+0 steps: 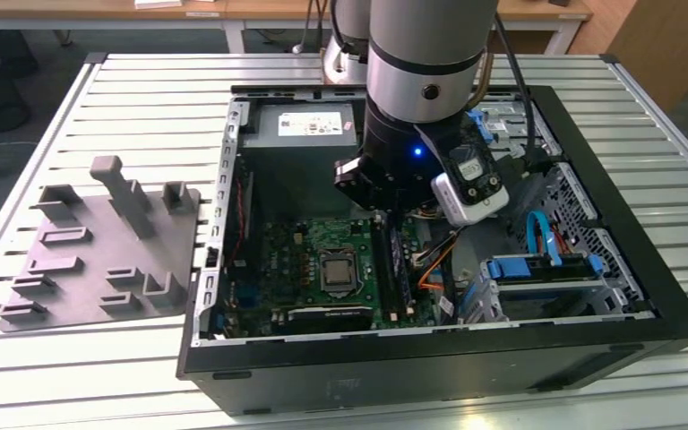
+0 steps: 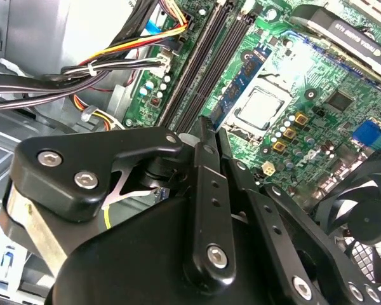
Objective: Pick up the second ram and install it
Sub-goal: 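Insert the second ram into the second slot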
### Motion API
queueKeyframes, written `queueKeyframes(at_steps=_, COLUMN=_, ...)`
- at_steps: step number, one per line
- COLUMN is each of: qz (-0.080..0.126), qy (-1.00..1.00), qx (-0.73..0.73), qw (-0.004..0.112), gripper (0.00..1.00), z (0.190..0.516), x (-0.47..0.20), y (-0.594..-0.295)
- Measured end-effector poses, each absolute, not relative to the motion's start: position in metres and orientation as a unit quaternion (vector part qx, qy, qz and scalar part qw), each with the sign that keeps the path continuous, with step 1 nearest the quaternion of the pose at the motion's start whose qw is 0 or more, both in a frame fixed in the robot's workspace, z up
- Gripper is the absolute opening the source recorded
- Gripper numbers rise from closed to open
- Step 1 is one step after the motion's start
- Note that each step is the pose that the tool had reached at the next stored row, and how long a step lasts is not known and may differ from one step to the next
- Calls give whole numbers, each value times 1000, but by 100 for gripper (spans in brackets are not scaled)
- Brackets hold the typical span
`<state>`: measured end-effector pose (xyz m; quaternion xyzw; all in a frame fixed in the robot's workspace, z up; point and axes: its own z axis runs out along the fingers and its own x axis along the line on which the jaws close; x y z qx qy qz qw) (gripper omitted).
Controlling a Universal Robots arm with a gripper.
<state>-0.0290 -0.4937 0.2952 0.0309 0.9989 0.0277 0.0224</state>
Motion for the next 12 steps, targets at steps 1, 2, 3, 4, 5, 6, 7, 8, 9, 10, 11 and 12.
queueKeyframes(at_steps=1, qz=28, qy=999, qx=31, qw=22, gripper=14, z=295, x=-29, y=-494)
queueKeyframes(at_steps=2, qz=28, qy=999, qx=31, qw=22, gripper=14, z=295, x=-29, y=-494)
queueKeyframes(at_steps=3, qz=28, qy=999, qx=31, qw=22, gripper=14, z=295, x=-29, y=-494)
queueKeyframes(at_steps=4, qz=28, qy=999, qx=31, qw=22, gripper=14, z=295, x=-29, y=-494)
queueKeyframes(at_steps=5, qz=28, qy=999, qx=31, qw=22, gripper=14, z=295, x=-29, y=-494)
queueKeyframes(at_steps=6, qz=28, qy=999, qx=31, qw=22, gripper=14, z=295, x=-29, y=-494)
queueKeyframes(at_steps=7, qz=28, qy=999, qx=31, qw=22, gripper=14, z=295, x=-29, y=-494)
queueKeyframes(at_steps=8, qz=28, qy=999, qx=31, qw=22, gripper=14, z=294, x=-29, y=-494)
queueKeyframes(at_steps=9, qz=28, qy=999, qx=31, qw=22, gripper=14, z=294, x=-29, y=-494)
queueKeyframes(at_steps=10, qz=28, qy=999, qx=31, qw=22, gripper=14, z=294, x=-29, y=-494)
queueKeyframes(at_steps=11, qz=28, qy=999, qx=31, qw=22, gripper=14, z=293, x=-29, y=-494)
queueKeyframes(at_steps=12, qz=28, qy=999, qx=31, qw=22, gripper=14, z=293, x=-29, y=-494)
